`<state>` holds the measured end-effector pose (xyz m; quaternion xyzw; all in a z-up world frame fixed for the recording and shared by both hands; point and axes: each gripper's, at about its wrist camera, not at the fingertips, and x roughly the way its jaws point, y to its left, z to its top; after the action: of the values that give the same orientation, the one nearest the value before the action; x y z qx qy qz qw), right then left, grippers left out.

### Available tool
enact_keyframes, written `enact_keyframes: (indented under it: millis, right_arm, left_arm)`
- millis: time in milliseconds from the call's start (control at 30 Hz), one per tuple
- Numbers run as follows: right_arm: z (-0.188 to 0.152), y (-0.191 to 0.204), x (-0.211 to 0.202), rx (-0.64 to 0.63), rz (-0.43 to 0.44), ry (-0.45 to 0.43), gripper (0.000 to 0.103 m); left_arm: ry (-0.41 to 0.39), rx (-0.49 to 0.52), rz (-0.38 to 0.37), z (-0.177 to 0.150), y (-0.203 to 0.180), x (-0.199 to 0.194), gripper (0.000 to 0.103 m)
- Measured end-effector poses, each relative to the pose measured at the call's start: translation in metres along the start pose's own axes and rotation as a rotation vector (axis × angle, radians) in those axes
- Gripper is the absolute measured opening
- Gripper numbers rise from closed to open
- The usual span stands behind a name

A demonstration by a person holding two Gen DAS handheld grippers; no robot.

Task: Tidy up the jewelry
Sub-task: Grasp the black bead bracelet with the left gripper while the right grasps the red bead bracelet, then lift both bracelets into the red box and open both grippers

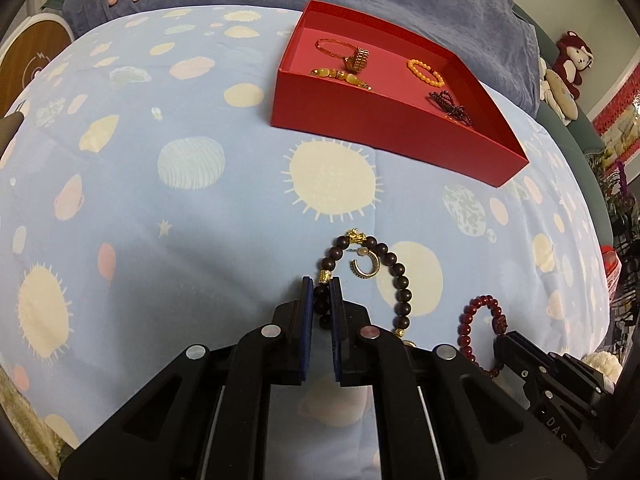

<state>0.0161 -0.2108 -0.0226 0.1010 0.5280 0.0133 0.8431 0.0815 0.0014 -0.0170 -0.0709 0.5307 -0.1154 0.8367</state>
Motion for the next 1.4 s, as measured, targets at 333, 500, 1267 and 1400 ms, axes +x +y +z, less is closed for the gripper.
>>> enact_keyframes:
  millis: [333, 500, 1267, 1400]
  right_arm:
    - [-0.010, 0.000, -0.005, 0.020, 0.014, 0.008, 0.007]
    - [-0.014, 0.001, -0.008, 0.024, 0.019, 0.006, 0.007]
    - [0.008, 0.006, -0.060, 0.029, 0.056, -0.108, 0.007]
    - [0.022, 0.005, -0.066, 0.028, 0.059, -0.129, 0.007]
  left_arm:
    - [0.008, -0.028, -0.002, -0.017, 0.008, -0.014, 0.008]
    - [-0.005, -0.052, -0.013, -0.018, 0.014, -0.024, 0.008]
    - [-0.081, -0.031, -0.096, -0.001, -0.001, -0.074, 0.008]
    - [-0.090, -0.009, -0.108, 0.009, -0.008, -0.078, 0.008]
